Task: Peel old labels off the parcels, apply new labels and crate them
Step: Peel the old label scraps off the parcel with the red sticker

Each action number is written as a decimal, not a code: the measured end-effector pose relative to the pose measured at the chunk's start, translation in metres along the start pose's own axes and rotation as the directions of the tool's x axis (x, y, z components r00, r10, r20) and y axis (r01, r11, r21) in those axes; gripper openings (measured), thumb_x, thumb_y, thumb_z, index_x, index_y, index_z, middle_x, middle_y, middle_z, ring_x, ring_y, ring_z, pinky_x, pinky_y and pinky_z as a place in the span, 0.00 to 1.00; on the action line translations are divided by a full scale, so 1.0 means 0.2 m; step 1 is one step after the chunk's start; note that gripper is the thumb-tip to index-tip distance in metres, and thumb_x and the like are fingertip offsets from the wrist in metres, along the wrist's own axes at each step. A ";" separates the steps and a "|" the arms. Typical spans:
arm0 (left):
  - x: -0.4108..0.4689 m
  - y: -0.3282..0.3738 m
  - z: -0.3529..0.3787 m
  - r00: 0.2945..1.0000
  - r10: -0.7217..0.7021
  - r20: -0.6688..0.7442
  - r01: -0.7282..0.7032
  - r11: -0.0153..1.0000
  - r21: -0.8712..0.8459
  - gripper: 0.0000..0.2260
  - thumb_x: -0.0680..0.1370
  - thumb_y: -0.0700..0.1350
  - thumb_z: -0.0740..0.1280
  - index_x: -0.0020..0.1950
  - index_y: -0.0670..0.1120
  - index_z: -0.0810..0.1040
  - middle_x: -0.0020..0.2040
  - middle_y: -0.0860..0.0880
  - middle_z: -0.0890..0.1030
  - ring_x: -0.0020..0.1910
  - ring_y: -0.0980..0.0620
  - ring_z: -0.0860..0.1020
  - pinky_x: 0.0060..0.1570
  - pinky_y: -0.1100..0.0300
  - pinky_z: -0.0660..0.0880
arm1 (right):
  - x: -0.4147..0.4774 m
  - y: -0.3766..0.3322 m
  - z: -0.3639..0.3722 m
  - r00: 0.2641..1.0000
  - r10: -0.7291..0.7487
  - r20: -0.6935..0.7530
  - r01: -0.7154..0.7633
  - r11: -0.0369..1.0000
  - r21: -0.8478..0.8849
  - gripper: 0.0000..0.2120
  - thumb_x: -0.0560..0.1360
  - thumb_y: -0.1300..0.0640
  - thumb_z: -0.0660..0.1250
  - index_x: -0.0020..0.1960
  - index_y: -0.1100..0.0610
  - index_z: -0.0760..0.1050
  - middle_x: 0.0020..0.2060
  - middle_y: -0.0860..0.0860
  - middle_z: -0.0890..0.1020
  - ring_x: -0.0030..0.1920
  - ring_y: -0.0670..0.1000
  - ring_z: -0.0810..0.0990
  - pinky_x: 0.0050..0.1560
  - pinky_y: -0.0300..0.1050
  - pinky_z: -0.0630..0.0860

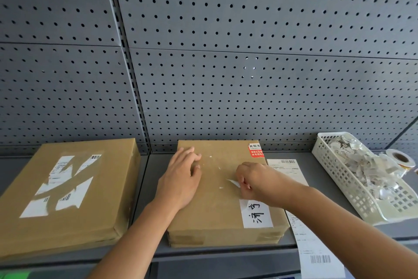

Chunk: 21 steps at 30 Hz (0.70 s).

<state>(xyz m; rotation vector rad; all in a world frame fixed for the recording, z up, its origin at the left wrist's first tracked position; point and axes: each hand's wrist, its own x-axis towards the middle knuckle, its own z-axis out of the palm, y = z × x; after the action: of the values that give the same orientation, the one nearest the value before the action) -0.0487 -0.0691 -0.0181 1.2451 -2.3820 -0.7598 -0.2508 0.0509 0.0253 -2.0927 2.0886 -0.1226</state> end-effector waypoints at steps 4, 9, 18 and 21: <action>0.00 0.01 0.00 1.000 -0.004 0.003 0.004 1.000 0.004 0.16 0.85 0.52 0.55 0.72 0.59 0.70 0.78 0.66 0.58 0.79 0.65 0.47 0.69 0.45 0.68 | -0.02 0.02 -0.03 0.998 0.009 -0.066 -0.002 0.995 0.104 0.03 0.75 0.60 0.64 0.46 0.58 0.76 0.41 0.49 0.78 0.40 0.47 0.76 0.41 0.36 0.73; 0.00 0.01 0.00 1.000 0.001 0.001 -0.001 1.000 0.006 0.16 0.85 0.52 0.54 0.72 0.59 0.70 0.78 0.66 0.58 0.78 0.65 0.47 0.69 0.44 0.69 | -0.04 0.03 -0.03 0.999 -0.034 -0.012 0.035 0.993 0.116 0.04 0.74 0.59 0.66 0.48 0.54 0.78 0.41 0.44 0.76 0.37 0.42 0.74 0.40 0.29 0.70; 0.00 0.01 0.00 1.000 0.003 0.001 -0.003 1.000 0.002 0.16 0.85 0.52 0.55 0.72 0.60 0.70 0.78 0.66 0.58 0.78 0.65 0.47 0.68 0.44 0.67 | -0.01 0.00 0.01 1.000 -0.002 0.023 0.003 0.997 -0.074 0.04 0.75 0.58 0.60 0.48 0.57 0.72 0.43 0.51 0.76 0.41 0.56 0.77 0.43 0.53 0.76; 0.00 0.01 0.00 1.000 0.003 0.001 -0.003 1.000 0.000 0.15 0.85 0.52 0.55 0.72 0.60 0.70 0.78 0.66 0.58 0.79 0.64 0.47 0.69 0.44 0.67 | -0.01 0.02 0.02 0.999 -0.011 -0.046 0.010 1.000 -0.025 0.04 0.74 0.60 0.60 0.47 0.58 0.72 0.42 0.51 0.76 0.39 0.56 0.76 0.41 0.54 0.76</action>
<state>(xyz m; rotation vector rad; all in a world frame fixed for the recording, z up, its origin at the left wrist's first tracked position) -0.0501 -0.0681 -0.0168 1.2417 -2.3839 -0.7591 -0.2543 0.0529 0.0199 -2.1352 2.1152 -0.1484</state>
